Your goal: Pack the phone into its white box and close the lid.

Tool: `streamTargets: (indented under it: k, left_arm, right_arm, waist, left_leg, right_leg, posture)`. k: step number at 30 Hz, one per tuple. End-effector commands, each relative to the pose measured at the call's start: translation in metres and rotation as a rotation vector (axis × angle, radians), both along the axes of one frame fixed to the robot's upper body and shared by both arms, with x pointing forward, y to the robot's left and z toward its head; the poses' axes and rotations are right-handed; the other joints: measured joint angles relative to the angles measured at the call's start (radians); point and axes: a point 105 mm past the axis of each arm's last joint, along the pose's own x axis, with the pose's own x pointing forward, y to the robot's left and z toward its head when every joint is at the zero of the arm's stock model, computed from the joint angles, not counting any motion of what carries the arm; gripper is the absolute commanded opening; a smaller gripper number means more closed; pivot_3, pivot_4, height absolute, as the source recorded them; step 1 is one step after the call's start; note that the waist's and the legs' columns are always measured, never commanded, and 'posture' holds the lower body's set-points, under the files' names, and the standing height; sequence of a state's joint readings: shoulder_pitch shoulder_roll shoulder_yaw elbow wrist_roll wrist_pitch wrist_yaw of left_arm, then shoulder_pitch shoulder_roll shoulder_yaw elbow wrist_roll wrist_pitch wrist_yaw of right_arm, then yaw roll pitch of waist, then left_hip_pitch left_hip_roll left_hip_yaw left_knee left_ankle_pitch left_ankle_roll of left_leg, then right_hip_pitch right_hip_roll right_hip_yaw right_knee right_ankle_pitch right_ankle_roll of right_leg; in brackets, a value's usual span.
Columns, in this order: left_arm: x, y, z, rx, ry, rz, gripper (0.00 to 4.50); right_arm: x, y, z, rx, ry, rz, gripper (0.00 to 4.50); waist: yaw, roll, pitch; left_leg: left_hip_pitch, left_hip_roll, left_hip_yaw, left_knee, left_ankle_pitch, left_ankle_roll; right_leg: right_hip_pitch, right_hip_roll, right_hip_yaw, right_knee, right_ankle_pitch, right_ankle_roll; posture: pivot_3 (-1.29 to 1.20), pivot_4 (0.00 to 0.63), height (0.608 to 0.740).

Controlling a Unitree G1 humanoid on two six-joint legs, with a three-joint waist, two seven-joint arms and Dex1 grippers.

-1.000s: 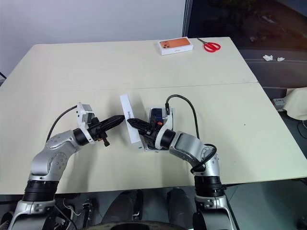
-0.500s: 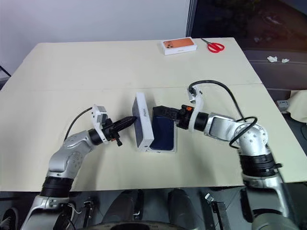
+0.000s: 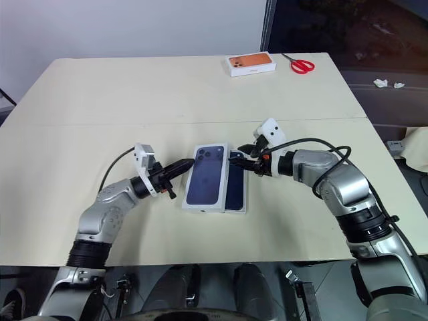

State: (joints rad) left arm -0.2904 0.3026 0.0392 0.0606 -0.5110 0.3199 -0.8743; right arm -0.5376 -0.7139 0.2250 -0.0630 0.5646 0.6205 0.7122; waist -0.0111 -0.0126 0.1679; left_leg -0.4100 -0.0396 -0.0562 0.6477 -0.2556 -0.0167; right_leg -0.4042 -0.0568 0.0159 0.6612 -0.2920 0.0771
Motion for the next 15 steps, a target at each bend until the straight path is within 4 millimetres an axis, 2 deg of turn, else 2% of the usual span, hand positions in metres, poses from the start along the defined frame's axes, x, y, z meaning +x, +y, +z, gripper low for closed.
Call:
streamTargets:
  k: [1, 3, 5, 8, 11, 15]
  left_arm:
    - [-0.003, 0.007, 0.014, -0.020, -0.039, 0.017, 0.00]
    - [-0.002, 0.015, 0.013, -0.004, -0.021, 0.037, 0.00]
    - [-0.003, 0.021, 0.003, 0.053, 0.027, 0.045, 0.00]
    - [-0.003, 0.030, -0.011, 0.120, 0.115, 0.063, 0.00]
    - [-0.002, 0.034, -0.016, 0.152, 0.154, 0.062, 0.00]
    - [-0.003, 0.028, -0.025, 0.194, 0.184, 0.023, 0.00]
  right_arm:
    - [0.007, -0.001, 0.010, -0.032, -0.097, 0.005, 0.14]
    - [0.007, -0.004, 0.008, -0.065, -0.115, 0.010, 0.06]
    - [0.005, -0.004, 0.005, -0.090, -0.125, 0.028, 0.06]
    - [-0.002, 0.001, -0.001, -0.124, -0.136, 0.073, 0.06]
    - [-0.006, 0.006, -0.005, -0.140, -0.145, 0.087, 0.06]
    - [-0.010, 0.010, -0.009, -0.167, -0.159, 0.110, 0.06]
  waist:
    - [0.000, 0.000, 0.000]
    - [0.000, 0.000, 0.000]
    - [0.000, 0.000, 0.000]
    - [-0.001, 0.000, 0.000]
    - [-0.001, 0.000, 0.000]
    - [0.000, 0.000, 0.000]
  left_leg:
    - [0.000, 0.000, 0.000, 0.000, 0.000, 0.000]
    - [0.000, 0.000, 0.000, 0.000, 0.000, 0.000]
    - [0.000, 0.000, 0.000, 0.000, 0.000, 0.000]
    - [0.000, 0.000, 0.000, 0.000, 0.000, 0.000]
    - [0.000, 0.000, 0.000, 0.000, 0.000, 0.000]
    - [0.000, 0.000, -0.001, 0.000, 0.000, 0.000]
  right_leg:
    - [0.000, 0.000, 0.000, 0.000, 0.000, 0.000]
    - [0.000, 0.000, 0.000, 0.000, 0.000, 0.000]
    - [0.000, 0.000, 0.000, 0.000, 0.000, 0.000]
    - [0.000, 0.000, 0.000, 0.000, 0.000, 0.000]
    - [0.000, 0.000, 0.000, 0.000, 0.000, 0.000]
    - [0.000, -0.001, 0.000, 0.000, 0.000, 0.000]
  posture:
    - [0.00, 0.150, 0.740]
    - [0.00, 0.150, 0.740]
    - [0.00, 0.150, 0.740]
    - [0.00, 0.150, 0.740]
    - [0.00, 0.150, 0.740]
    - [0.00, 0.150, 0.740]
